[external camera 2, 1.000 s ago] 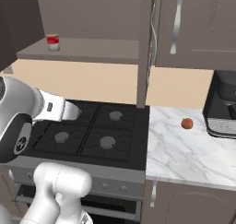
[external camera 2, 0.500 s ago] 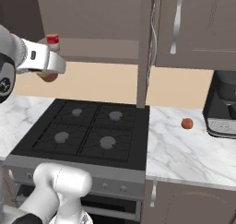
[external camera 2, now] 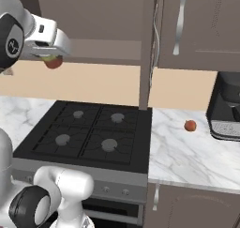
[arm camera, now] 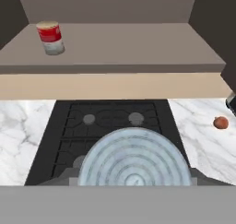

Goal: Restock the canned food cabinet by taking the new fresh canned food from the counter and placing it in the cabinet. Then, take the old canned food from the cabinet and place it on the counter.

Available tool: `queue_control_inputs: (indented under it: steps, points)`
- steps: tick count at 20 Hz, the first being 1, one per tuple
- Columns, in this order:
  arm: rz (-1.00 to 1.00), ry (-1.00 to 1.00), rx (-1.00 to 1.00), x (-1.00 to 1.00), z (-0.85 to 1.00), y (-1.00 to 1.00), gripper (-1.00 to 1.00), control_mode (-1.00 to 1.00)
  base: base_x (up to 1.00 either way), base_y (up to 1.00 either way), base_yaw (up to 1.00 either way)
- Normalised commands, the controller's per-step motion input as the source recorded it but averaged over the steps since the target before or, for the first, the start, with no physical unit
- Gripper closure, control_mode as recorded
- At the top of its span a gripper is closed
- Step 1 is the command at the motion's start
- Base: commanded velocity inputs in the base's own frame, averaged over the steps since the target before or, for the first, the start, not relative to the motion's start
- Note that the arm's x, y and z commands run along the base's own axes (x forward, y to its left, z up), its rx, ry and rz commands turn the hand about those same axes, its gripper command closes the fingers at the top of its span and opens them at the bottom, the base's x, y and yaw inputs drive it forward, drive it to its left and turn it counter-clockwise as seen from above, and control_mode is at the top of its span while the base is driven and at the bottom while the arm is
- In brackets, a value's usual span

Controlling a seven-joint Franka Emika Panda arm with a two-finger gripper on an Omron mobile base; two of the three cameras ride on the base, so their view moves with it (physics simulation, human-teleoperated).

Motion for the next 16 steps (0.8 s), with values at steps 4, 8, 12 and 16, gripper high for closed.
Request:
queue_control_inputs:
  steps: [4, 8, 12, 16]
  points:
    - [0.0, 0.0, 0.0, 0.42, -0.36, 0.0, 1.0, -1.0, 0.0, 0.0, 0.0]
    - [0.0, 0.0, 0.0, 0.77, -0.04, 0.0, 1.0, -1.0, 0.0, 0.0, 0.0]
    - [0.0, 0.0, 0.0, 0.86, 0.02, 0.0, 1.0, -1.0, 0.0, 0.0, 0.0]
    - [0.0, 0.0, 0.0, 0.87, 0.0, 0.0, 1.0, -1.0, 0.0, 0.0, 0.0]
